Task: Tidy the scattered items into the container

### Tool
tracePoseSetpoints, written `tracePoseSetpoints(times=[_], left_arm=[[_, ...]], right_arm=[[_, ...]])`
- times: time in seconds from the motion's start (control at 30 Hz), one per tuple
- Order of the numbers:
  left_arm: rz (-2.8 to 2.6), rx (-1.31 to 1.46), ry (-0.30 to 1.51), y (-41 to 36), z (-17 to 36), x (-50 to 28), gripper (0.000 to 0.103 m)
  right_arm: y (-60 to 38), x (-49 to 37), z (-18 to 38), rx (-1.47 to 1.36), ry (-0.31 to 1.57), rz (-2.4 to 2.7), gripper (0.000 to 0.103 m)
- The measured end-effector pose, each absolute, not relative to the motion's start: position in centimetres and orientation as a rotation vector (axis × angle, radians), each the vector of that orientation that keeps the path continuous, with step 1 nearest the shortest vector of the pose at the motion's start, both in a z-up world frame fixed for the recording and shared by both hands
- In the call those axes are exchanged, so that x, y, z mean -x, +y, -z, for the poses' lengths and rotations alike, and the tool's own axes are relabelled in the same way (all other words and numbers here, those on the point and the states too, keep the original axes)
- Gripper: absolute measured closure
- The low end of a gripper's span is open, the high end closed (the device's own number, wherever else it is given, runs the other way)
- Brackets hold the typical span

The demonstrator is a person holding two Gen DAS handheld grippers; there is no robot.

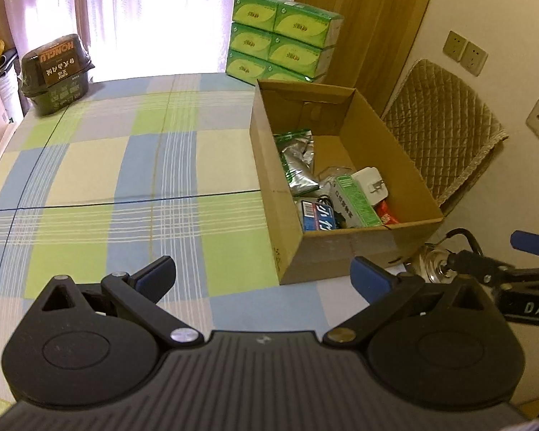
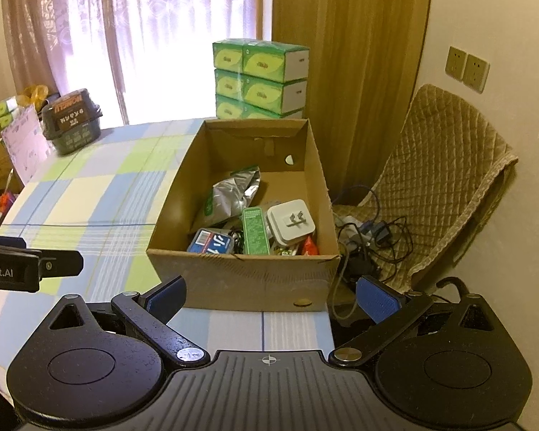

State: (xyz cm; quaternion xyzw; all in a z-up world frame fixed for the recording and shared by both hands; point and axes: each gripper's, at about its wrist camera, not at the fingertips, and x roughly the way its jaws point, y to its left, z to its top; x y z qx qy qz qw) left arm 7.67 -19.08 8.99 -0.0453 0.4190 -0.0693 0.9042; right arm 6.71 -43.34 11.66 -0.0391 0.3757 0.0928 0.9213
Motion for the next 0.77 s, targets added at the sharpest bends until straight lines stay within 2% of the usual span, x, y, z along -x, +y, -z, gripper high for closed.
tracePoseSetpoints(times=[0.77], left_arm=[[0.142, 0.073, 0.861, -20.0, -8.1, -5.9, 0.001]], right_arm=[[-43.5, -5.5, -11.2, 0.053, 0.791, -0.18, 0.0]])
